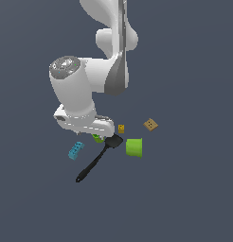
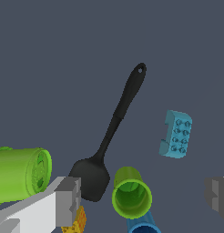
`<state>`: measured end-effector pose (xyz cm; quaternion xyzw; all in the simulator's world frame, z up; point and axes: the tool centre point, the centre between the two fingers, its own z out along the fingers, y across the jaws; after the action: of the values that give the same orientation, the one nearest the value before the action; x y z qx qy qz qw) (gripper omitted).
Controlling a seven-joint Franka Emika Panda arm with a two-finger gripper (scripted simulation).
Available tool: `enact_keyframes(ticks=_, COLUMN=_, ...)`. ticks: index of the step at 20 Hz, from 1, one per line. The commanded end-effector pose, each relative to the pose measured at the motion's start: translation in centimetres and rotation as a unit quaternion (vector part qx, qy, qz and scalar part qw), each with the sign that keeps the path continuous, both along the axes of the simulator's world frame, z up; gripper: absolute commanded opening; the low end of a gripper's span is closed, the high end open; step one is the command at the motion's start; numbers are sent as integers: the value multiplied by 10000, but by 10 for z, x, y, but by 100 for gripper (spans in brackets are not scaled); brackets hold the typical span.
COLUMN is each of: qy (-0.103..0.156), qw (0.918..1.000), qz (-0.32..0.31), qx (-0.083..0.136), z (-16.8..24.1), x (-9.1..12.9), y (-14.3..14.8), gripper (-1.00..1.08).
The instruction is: Pick up a designated object from a clutter of objects.
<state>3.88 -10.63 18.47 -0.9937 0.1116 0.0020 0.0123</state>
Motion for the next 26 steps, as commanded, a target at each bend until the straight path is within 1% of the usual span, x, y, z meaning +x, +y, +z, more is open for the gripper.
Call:
enact_keyframes(ticks=1, qy=-2, qw=9997, qz=-238, qx=-15, z=-27, x=1, y=-24, gripper=100)
enact_keyframes(ticks=7, qy=0, qw=9978, qz=-664, qx=-66, z=-76, x=-4, y=-68, gripper=100)
enact_keyframes(ticks=12, qy=4, qw=9961, qz=-877, qx=-105, z=-102, x=-10, y=-90, gripper=100)
enact_keyframes(ticks=17, qy=6, qw=9953, qz=-963, qx=-124, z=-112, x=-13, y=-99, gripper=100)
enact_keyframes(ticks=22, qy=13, qw=9953, qz=-957, qx=-121, z=-114, x=-13, y=-98, gripper=100)
enact_keyframes(ticks=26, qy=11, qw=9953, qz=-960, qx=-122, z=-128, x=-13, y=-98, gripper=100)
